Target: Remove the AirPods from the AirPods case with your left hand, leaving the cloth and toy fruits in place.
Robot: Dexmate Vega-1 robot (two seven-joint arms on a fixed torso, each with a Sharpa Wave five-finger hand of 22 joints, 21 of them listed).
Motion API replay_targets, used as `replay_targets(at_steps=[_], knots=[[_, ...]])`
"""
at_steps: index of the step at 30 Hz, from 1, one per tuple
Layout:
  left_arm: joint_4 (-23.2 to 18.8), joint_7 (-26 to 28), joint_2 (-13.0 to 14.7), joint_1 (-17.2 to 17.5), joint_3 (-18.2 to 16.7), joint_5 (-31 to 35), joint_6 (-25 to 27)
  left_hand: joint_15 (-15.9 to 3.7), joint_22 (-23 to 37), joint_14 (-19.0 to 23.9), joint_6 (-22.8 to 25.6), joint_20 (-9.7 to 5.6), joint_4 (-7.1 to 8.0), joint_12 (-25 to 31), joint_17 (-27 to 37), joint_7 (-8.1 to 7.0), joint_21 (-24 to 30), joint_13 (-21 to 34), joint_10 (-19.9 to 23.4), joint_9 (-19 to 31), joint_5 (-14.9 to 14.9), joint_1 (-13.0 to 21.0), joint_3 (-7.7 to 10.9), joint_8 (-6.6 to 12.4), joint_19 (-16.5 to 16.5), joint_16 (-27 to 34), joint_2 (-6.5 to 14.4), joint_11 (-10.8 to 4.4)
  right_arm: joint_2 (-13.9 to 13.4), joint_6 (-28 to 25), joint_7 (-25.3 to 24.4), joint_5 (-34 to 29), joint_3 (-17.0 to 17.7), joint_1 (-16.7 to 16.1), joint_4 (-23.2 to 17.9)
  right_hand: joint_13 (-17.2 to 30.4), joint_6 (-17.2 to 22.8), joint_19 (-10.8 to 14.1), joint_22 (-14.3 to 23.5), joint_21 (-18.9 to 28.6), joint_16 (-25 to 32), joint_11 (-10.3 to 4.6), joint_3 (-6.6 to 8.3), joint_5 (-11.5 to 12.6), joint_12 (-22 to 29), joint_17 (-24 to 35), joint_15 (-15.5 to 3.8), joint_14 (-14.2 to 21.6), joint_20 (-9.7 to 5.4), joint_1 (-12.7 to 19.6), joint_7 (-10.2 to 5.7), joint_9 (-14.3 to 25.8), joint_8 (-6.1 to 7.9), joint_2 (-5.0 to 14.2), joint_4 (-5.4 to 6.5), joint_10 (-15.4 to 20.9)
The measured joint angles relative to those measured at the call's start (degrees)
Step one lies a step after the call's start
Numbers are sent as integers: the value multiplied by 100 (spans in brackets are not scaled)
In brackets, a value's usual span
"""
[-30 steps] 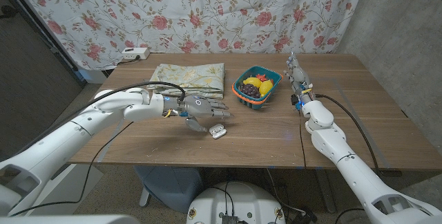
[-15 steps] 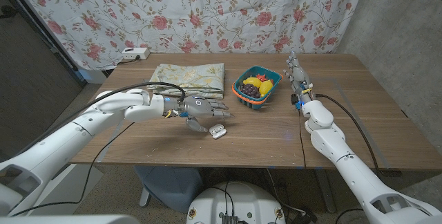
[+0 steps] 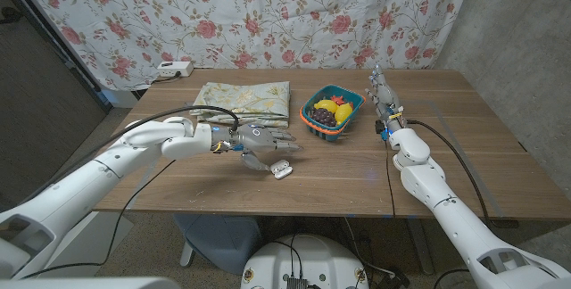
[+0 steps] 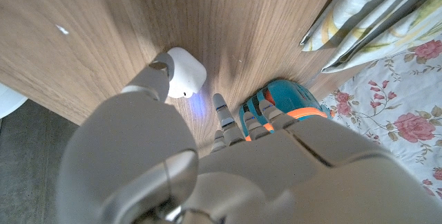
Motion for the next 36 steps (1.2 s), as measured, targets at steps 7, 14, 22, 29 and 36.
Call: replay_targets(at_steps=[7, 14, 22, 29, 36], knots=[[27, -151, -32, 25, -9, -197, 32, -21, 0, 21, 0, 0, 0, 45, 0, 0, 0, 0, 21, 0, 0, 0, 0, 0, 0, 0, 0, 21, -19, -41, -12, 0, 1, -16, -49, 0, 0, 0, 0, 0, 0, 0, 0, 0, 0, 0, 0, 0, 0, 0, 0, 0, 0, 0, 0, 0], [50, -263, -59, 37, -16, -319, 38, -21, 0, 21, -21, 0, 0, 45, 0, -21, 0, 0, 74, 0, 0, 30, 0, 0, 0, 0, -30, 31, -41, -73, -18, 1, 15, -40, -81, 0, 0, 0, 0, 0, 0, 0, 0, 0, 0, 0, 0, 0, 0, 0, 0, 0, 0, 0, 0, 0], [74, -328, -84, 51, -25, -366, 36, -43, 0, 43, -1, 0, -24, 89, 0, -42, 0, 0, 161, 0, 0, 29, -24, 0, 0, 0, -30, 25, -42, -88, -15, 9, 17, -41, -82, 0, 0, 0, 0, 0, 0, 0, 0, 0, 0, 0, 0, 0, 0, 8, 0, 0, 0, 8, 0, -1], [87, -327, -101, 48, -26, -366, 21, -62, 0, 62, 0, 0, -24, 120, 0, -42, 0, 0, 260, 0, 0, 29, -24, 0, 0, 0, -30, 10, -42, -99, -14, 12, 22, -32, -72, 0, 0, 0, 0, 0, 0, 1, 0, 0, 0, 0, 0, 0, 0, 23, 0, 0, 0, 23, 0, 0], [105, -393, -112, 27, -21, -363, 2, -94, 0, 94, -1, 0, -24, 120, 0, -41, 0, 0, 268, 0, 0, 53, -23, 0, 0, 0, -54, 20, -41, -101, -13, 12, 28, -26, -59, 0, 0, 0, 0, 0, 0, 1, 0, 0, 0, 0, 0, 0, 0, 22, 0, 0, 0, 23, 0, -1]])
